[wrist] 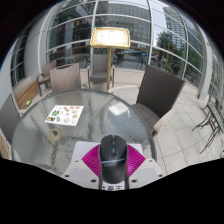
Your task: Arrange mouse
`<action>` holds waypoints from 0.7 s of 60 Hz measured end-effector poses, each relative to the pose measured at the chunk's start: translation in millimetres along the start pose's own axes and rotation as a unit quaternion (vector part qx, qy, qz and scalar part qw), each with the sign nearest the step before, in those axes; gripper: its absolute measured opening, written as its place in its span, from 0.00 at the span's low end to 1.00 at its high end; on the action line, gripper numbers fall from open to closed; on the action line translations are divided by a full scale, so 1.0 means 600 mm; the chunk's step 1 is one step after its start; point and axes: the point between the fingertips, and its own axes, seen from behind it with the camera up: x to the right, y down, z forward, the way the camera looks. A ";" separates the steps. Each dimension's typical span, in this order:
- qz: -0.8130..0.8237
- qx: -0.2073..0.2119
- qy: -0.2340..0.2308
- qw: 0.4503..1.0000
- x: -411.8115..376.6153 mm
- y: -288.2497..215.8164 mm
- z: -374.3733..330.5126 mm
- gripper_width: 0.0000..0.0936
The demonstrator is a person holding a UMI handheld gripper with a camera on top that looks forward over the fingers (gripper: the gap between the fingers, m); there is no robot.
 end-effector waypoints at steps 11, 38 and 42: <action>0.005 -0.073 -0.027 0.997 -0.025 0.145 0.083 0.32; -0.004 -0.093 0.000 0.996 -0.024 0.136 0.068 0.94; -0.017 -0.071 0.008 0.997 -0.032 0.092 0.032 0.92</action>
